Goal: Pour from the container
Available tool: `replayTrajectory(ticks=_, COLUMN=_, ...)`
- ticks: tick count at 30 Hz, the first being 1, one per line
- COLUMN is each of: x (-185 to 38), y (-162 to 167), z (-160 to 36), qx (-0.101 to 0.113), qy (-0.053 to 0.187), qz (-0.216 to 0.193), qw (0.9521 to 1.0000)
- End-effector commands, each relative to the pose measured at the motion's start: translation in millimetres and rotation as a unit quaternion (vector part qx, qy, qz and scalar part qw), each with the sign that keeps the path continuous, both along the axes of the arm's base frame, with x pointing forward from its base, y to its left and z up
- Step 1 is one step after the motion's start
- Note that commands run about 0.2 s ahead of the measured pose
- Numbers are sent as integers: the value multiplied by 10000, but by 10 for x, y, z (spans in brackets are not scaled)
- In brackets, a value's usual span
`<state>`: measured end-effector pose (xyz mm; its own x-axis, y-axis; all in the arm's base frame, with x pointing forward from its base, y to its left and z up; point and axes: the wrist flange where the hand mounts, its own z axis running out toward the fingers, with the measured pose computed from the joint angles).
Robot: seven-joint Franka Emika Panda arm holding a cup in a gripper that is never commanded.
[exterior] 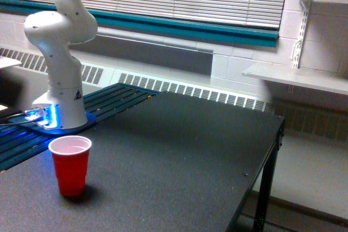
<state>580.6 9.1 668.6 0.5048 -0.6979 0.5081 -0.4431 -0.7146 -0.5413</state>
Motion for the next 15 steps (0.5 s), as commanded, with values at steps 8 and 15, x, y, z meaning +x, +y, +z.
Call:
replayTrajectory(ticks=8, x=-24, y=-7, z=-65, qx=7, qy=-37, qz=102, qw=9999)
replayTrajectory(ticks=15, x=-111, y=-136, z=-200, qx=-51, qy=1, qz=36, qw=10000)
